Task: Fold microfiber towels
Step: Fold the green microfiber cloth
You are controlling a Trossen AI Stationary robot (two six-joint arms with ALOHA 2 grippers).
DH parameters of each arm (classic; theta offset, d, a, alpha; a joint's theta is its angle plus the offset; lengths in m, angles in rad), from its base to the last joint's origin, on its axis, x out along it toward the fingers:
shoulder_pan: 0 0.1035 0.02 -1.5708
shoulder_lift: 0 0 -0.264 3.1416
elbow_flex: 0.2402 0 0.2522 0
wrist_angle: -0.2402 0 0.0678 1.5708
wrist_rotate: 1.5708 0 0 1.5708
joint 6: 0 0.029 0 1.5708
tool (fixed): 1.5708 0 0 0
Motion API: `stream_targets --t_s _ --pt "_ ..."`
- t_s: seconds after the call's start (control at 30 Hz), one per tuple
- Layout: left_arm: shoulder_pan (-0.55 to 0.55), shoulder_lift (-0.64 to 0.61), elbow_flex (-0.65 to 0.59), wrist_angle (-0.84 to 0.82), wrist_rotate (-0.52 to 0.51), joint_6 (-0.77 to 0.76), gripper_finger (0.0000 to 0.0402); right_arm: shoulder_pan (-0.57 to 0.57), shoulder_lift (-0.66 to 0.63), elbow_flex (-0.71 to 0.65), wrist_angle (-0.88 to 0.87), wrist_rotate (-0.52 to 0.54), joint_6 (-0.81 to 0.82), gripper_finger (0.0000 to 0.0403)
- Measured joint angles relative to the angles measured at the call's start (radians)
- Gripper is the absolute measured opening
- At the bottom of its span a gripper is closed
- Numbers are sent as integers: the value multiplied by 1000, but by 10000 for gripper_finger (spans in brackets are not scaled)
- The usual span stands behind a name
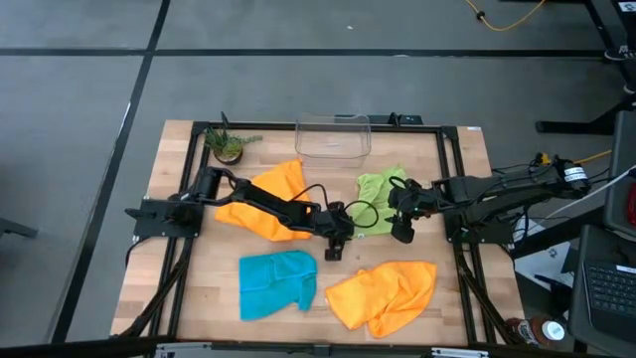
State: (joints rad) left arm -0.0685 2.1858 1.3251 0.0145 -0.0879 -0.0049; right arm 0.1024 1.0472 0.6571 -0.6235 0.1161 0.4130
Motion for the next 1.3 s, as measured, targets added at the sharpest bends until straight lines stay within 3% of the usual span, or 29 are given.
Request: stream_targets --t_s 0.1,0.33,0.47,0.67,1.0,1.3 --pt "0 0 -1 -15 -18 -33 9 18 30 -1 0 -49 -4 218" --pt "-15 -95 -13 -107 -155 -39 1 77 134 -11 27 -64 -27 218" --pt "-16 -173 -7 -134 -227 -26 0 90 183 -12 101 10 -24 218" --pt "-17 -187 14 -142 -269 -9 0 99 294 -12 257 114 -67 218" --pt "-20 -189 94 -183 -375 65 0 116 451 -13 268 138 57 218" --pt "-21 -190 260 -418 -439 89 0 122 474 -12 236 202 200 218"
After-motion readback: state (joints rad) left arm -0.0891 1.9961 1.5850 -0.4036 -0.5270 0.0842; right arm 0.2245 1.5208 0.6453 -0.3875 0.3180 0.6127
